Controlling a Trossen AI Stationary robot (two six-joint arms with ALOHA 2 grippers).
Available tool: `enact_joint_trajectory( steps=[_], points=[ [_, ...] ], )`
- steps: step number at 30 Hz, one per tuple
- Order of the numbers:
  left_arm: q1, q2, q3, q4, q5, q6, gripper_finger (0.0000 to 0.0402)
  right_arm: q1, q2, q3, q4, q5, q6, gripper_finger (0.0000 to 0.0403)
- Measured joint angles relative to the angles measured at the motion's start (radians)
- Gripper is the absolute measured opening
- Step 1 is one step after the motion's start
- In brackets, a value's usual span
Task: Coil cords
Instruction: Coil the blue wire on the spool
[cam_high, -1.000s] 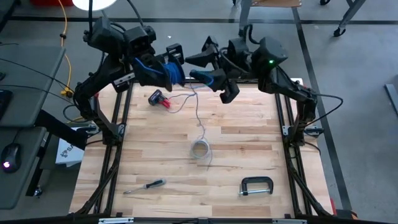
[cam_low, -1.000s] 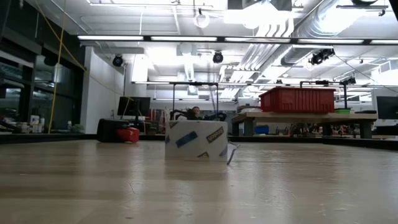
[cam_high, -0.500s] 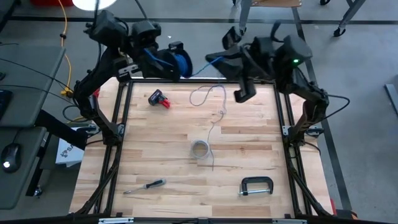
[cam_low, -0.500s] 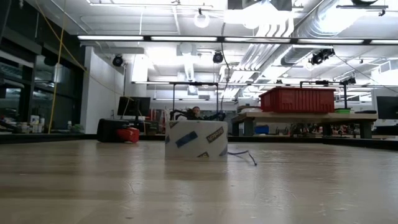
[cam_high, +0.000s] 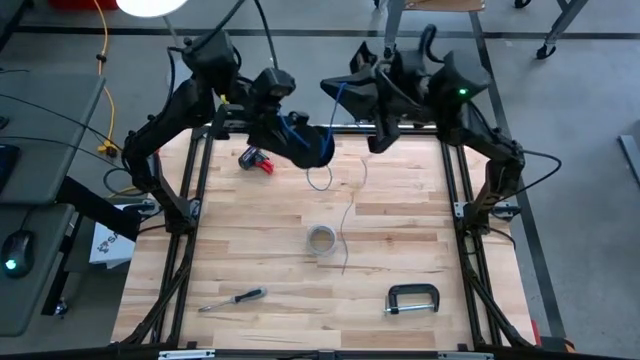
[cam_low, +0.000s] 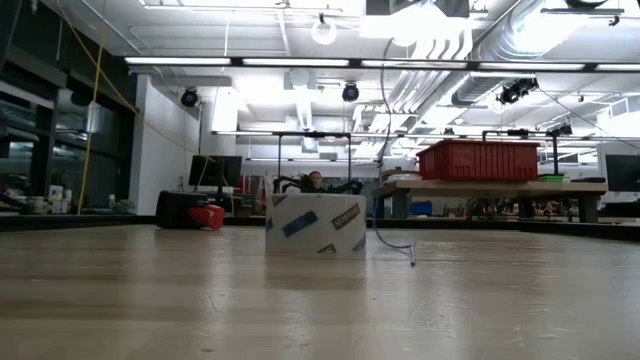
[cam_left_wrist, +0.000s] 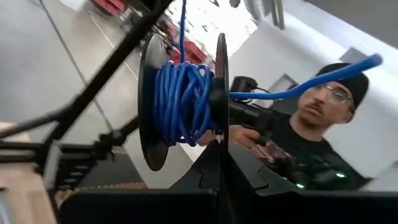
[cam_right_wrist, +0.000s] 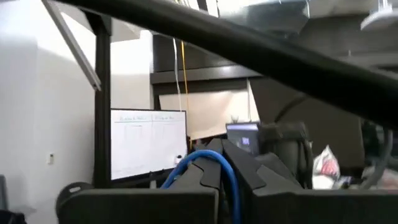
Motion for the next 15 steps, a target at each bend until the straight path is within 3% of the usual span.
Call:
enact_joint_trajectory(
  steps=[5,11,15],
  points=[
    [-0.056,0.030,-0.001,0.064,0.036,-0.088,0.0001,-0.017,0.034,0.000,0.003,-0.031,0.088,0.0000],
    [-0.104,0.056,0.000,0.330,0.079,-0.256,0.0001,-0.017,0.059,0.000,0.031,-0.029,0.210,0.0000],
    [-0.110,0.060,-0.001,0.390,0.070,-0.239,0.0001,-0.012,0.058,0.000,0.065,-0.012,0.267,0.0000]
  ],
)
